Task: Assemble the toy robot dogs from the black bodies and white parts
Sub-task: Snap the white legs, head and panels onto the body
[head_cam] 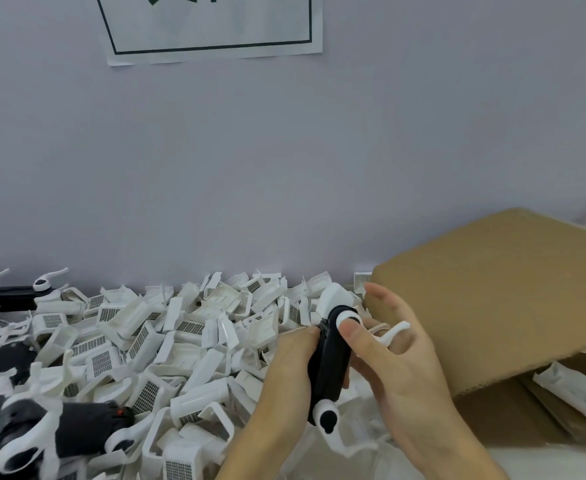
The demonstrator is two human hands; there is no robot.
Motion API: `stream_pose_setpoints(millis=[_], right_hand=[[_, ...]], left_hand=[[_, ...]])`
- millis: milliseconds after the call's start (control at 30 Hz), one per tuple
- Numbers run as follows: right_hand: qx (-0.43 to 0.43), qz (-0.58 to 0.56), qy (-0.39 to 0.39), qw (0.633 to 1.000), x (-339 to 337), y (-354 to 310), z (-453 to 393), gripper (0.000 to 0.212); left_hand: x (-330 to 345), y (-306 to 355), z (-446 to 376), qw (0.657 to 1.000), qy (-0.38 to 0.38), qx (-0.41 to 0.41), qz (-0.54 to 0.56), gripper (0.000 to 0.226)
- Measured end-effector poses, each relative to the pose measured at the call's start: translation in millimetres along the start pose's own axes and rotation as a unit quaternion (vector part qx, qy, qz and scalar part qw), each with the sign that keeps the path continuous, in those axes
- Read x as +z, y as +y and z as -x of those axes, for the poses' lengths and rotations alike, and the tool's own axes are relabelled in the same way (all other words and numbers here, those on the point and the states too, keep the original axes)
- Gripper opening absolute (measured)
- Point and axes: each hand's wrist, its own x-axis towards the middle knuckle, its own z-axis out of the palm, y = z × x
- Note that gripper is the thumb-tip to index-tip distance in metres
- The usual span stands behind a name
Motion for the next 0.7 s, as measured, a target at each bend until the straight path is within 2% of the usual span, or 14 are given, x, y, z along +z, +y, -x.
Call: stream_pose_setpoints(millis=[100, 200, 300, 367, 433, 533, 633, 667, 700], right_hand=[[-0.020, 0.039, 0.061, 0.997, 4.5, -1.1, 1.8, 0.070], [-0.037, 0.047, 0.134, 0.989, 3.2, -2.3, 1.0, 0.066], [-0.040, 0.071, 0.188, 0.979, 1.7, -1.6, -1.1, 0.071], [-0.042, 0.082, 0.176, 0.980, 2.5, 0.4, -1.6, 0.070], [-0.040, 0.099, 0.149, 0.983, 3.0, 1.5, -1.9, 0.067], [-0.041, 0.097, 0.106, 0.989, -1.6, -1.2, -1.5, 0.056], [-0.027, 0.092, 0.068, 0.993, -11.9, -3.6, -4.0, 0.029], [-0.014, 0.113, 0.056, 0.992, -14.9, -1.0, -5.5, 0.030], [0.009, 0.148, 0.041, 0.988, -15.6, 1.6, -5.9, 0.041]], left_hand=[[0.1, -2.3, -1.6, 1.000, -0.020, 0.000, -0.012, 0.047], [0.1, -2.5, -2.7, 1.000, -0.016, 0.015, 0.021, 0.043], [2.6, -2.5, -2.7, 0.997, -0.043, 0.031, -0.050, 0.052], [5.2, -4.2, -2.3, 0.994, -0.035, 0.036, -0.100, 0.049], [5.6, -5.1, -2.2, 0.995, -0.002, 0.037, -0.089, 0.035], [2.2, -1.8, -3.9, 0.996, 0.073, 0.001, 0.054, 0.017], [-0.8, 4.2, -5.8, 0.974, 0.121, -0.042, 0.185, 0.030], [-1.9, 5.5, -6.2, 0.970, 0.130, -0.041, 0.200, 0.033], [-3.0, 6.1, -6.3, 0.967, 0.135, -0.039, 0.213, 0.036]])
